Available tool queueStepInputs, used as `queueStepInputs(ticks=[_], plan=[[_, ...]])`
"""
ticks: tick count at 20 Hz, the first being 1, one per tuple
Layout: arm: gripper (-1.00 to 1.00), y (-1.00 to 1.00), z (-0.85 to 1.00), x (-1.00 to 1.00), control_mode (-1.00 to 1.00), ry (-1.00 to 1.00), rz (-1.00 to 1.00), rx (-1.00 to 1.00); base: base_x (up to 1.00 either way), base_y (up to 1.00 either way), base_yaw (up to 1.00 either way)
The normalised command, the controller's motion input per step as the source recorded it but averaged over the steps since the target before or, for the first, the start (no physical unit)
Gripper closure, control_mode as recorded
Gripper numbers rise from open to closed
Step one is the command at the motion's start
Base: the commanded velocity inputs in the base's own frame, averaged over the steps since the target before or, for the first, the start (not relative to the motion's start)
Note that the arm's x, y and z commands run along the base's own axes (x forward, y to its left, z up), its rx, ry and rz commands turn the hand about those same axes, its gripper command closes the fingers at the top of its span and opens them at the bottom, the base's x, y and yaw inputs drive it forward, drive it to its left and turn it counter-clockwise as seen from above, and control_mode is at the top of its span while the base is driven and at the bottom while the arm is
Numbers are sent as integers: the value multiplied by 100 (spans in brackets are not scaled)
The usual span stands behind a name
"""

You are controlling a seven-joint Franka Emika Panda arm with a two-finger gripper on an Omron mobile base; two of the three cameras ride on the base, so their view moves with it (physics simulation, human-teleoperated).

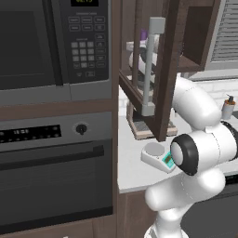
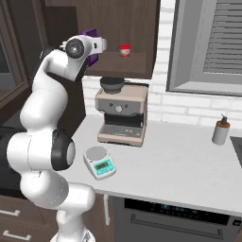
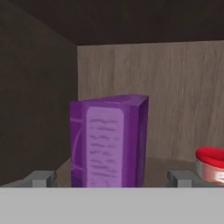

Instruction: Pick the cereal and place it on the digital scale for weighing, and close the cabinet.

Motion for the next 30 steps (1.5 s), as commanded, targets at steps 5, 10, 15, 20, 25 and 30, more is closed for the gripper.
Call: queueStepInputs(ticks=[5, 10, 15, 20, 25, 30], plan=[[100, 14, -2, 29, -100, 0, 0, 0, 0, 0, 0], [100, 2, 0, 5, -100, 0, 0, 0, 0, 0, 0], [100, 0, 0, 0, -100, 0, 0, 0, 0, 0, 0], [100, -17, -1, -62, -100, -21, 3, 0, 0, 0, 0], [100, -45, -3, -100, -100, -32, 4, 3, 0, 0, 0], [100, -78, 0, -100, -100, -7, 0, 6, 0, 0, 0]])
